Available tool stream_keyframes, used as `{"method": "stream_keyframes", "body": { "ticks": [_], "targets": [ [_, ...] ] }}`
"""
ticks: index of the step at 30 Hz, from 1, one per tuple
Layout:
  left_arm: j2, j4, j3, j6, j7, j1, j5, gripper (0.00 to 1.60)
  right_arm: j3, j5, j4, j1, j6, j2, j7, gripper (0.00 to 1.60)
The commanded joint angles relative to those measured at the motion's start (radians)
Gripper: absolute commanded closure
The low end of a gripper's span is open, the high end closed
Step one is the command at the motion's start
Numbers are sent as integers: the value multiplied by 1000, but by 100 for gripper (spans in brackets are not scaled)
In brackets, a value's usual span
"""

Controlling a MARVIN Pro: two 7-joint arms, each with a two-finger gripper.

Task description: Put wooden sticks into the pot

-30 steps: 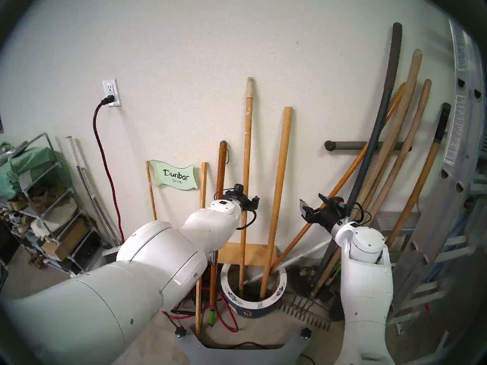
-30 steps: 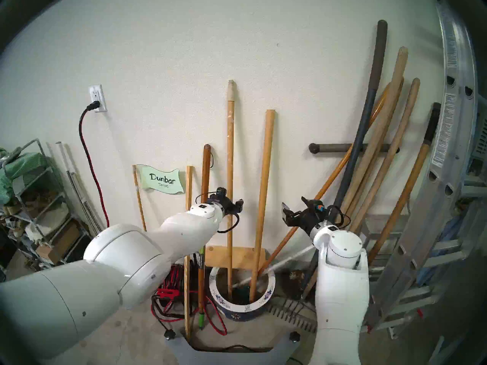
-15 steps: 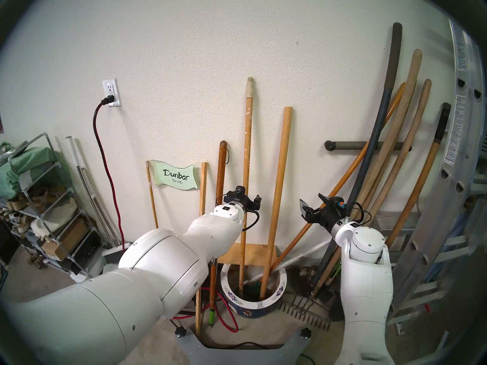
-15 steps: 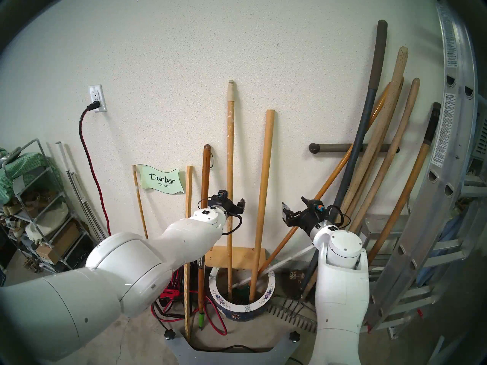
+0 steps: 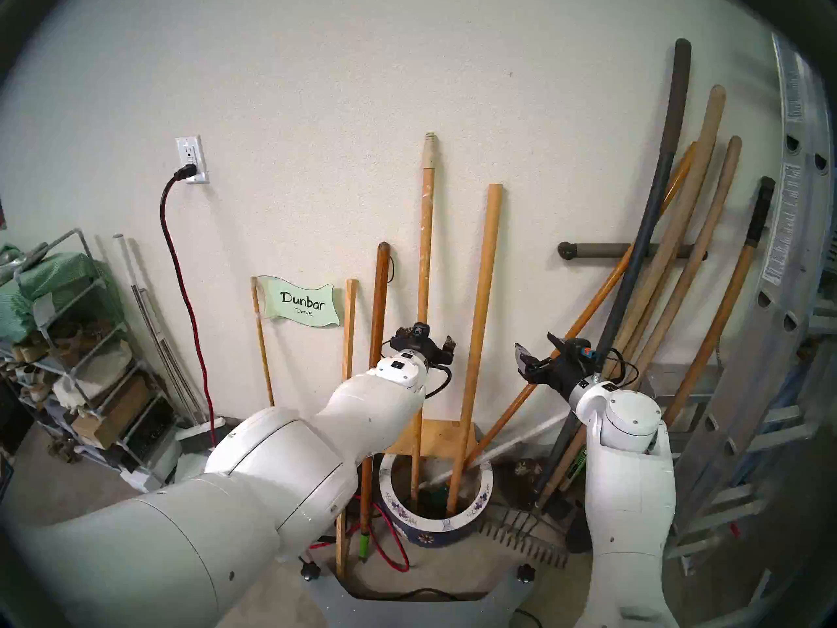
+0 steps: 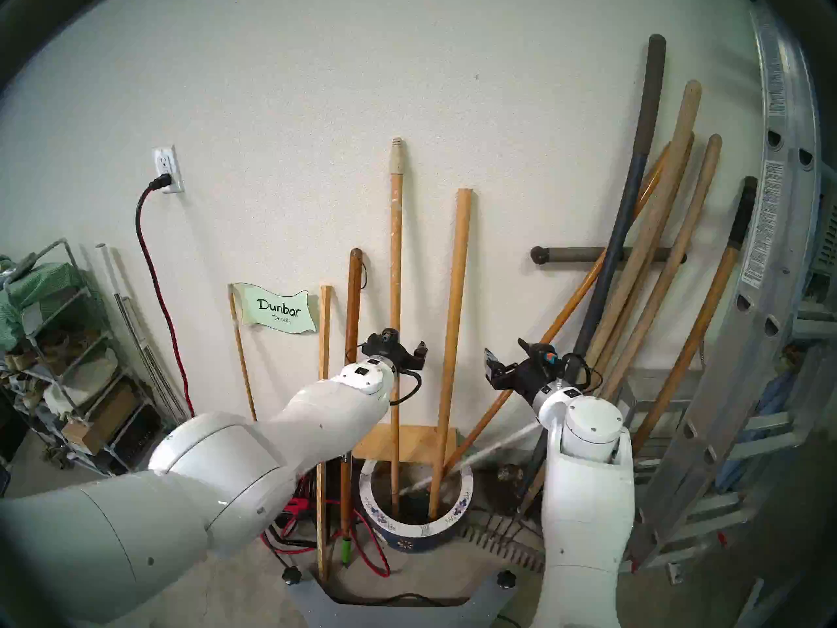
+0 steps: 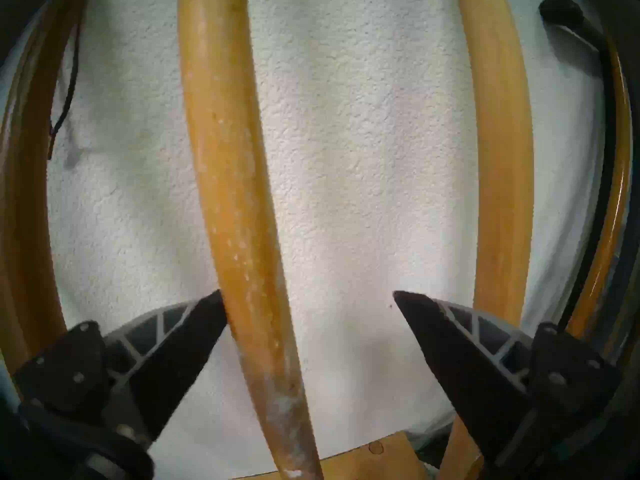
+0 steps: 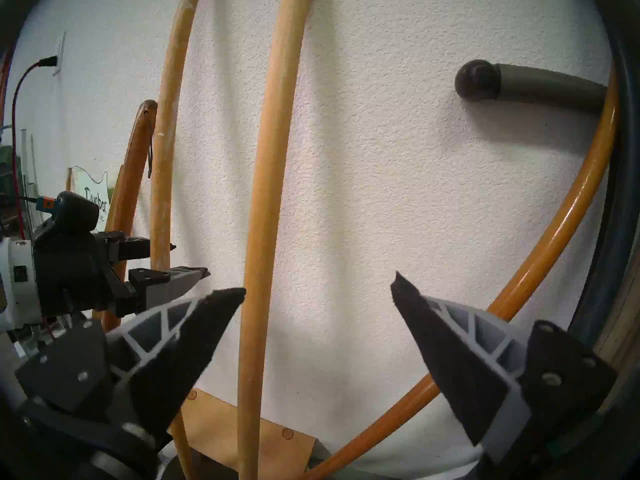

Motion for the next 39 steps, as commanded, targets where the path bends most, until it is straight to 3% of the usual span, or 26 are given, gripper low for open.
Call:
{"method": "stream_keyframes", "body": {
  "ticks": [1, 22, 31, 39],
  "targets": [
    [32, -40, 1, -4, 41, 22, 9, 0, -2, 1, -3, 2, -1, -2, 1, 0],
    [23, -253, -14, -96, 52, 100, 1, 0, -2, 0, -2, 2, -1, -1, 1, 0],
    [37, -345, -14, -114, 61, 153, -1, 0, -2, 0, -2, 3, -1, -1, 1, 0],
    [87, -423, -11, -107, 93, 235, 3, 0, -2, -1, -2, 3, -1, -1, 1, 0]
  ]
}}
